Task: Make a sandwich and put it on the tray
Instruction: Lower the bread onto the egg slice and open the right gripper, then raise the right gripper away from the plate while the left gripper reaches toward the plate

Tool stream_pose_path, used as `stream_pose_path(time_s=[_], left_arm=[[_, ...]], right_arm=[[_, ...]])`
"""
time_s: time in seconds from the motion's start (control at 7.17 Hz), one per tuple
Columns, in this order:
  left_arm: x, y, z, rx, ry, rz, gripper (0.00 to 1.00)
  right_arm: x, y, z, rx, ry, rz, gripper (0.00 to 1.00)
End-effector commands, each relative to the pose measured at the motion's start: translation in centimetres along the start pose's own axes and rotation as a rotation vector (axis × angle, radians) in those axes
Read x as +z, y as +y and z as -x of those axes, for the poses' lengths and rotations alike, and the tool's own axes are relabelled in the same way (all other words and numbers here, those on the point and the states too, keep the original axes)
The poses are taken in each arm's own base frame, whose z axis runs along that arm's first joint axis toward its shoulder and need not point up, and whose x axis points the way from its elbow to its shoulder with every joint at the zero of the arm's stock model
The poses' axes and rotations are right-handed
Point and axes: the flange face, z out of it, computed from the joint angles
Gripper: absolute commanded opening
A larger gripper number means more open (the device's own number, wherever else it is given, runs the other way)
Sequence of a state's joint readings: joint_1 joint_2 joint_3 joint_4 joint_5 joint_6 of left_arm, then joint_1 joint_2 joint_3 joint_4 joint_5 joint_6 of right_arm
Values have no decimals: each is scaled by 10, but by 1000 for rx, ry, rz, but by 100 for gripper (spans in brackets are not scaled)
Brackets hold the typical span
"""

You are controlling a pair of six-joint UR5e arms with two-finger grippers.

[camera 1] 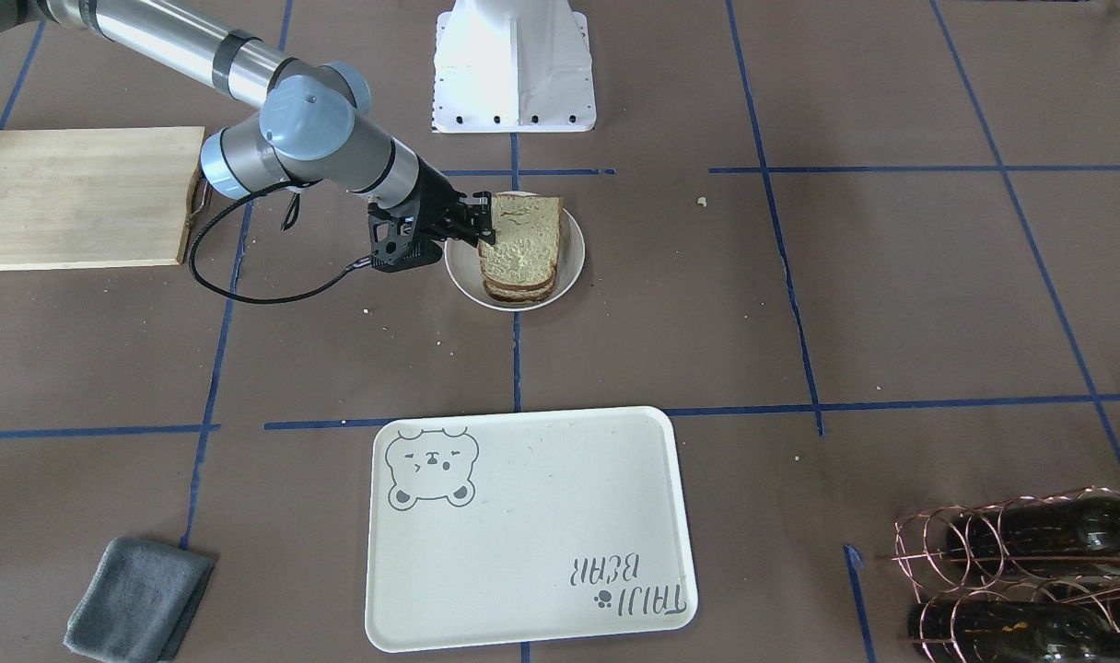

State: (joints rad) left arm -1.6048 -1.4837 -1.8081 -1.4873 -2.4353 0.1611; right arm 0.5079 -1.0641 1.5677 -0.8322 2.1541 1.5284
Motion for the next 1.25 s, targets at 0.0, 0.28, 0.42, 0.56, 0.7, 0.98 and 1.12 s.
stream_pose_path(time_s=[0.0, 0.28, 0.42, 0.56, 0.7, 0.98, 1.12], left_arm=[[11, -6, -11, 29, 41, 9, 100], [36, -22, -70, 198, 221, -32, 100], [48, -29, -105, 130, 242, -15, 100], [73, -28, -178, 115, 297, 12, 100], [97, -20, -235, 29, 367, 52, 100], [133, -23, -359, -157, 392, 67, 93], [153, -25, -417, -248, 401, 91, 81]], right_arm=[[-13, 0, 8, -6, -21, -13, 100], [-79, -4, -23, 19, -27, -69, 100], [-115, -14, -39, 77, 19, -100, 100], [-144, -27, -47, 134, 63, -137, 100], [-161, -29, -77, 153, 92, -161, 100], [-185, -29, -125, 103, 128, -127, 100], [-195, -34, -140, 117, 138, -133, 100]])
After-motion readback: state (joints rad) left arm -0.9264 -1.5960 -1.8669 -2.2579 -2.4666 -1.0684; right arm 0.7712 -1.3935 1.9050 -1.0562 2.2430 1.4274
